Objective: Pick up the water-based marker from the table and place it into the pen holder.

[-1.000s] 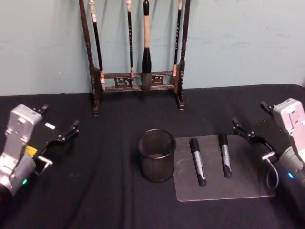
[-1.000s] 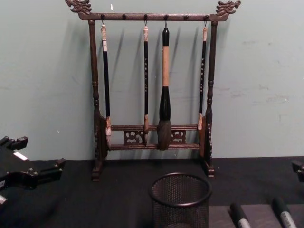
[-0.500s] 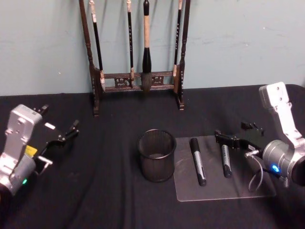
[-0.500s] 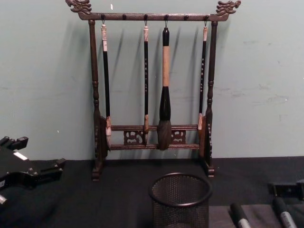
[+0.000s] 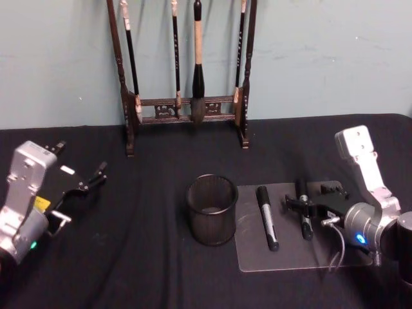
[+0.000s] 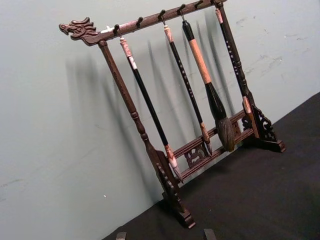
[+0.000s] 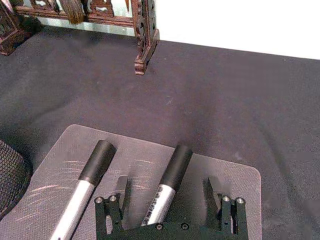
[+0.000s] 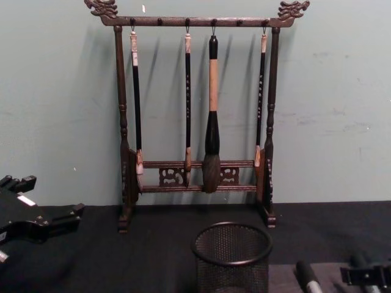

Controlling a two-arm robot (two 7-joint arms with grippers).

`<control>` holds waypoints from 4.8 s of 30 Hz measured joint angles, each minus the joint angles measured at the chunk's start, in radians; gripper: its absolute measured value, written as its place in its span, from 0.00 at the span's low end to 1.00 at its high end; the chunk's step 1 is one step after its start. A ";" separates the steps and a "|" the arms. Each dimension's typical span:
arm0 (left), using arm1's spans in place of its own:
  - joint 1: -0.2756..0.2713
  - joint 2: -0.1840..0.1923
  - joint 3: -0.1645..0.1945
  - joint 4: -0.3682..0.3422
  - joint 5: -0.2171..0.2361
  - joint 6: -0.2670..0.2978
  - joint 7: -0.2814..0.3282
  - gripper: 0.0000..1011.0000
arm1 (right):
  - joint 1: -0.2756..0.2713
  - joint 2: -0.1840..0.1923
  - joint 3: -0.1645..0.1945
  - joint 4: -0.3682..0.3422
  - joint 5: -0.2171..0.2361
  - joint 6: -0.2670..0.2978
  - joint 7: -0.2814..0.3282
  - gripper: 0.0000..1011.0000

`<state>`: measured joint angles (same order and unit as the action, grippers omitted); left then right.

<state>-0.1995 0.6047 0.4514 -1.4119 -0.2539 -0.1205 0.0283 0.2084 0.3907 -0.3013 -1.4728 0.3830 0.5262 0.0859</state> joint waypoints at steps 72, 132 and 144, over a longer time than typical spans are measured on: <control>0.000 0.000 0.000 0.000 0.000 0.000 0.000 0.99 | -0.030 -0.045 0.039 0.009 -0.148 -0.060 0.087 0.20; 0.000 0.000 0.000 0.000 0.000 0.000 0.000 0.99 | 0.113 -0.152 -0.168 0.137 0.035 -0.569 0.378 0.20; 0.000 0.000 0.000 0.000 0.000 0.000 0.000 0.99 | 0.107 -0.154 -0.177 0.156 0.021 -0.563 0.370 0.20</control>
<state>-0.1995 0.6047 0.4514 -1.4120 -0.2539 -0.1205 0.0283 0.3155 0.2372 -0.4786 -1.3167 0.4042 -0.0368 0.4554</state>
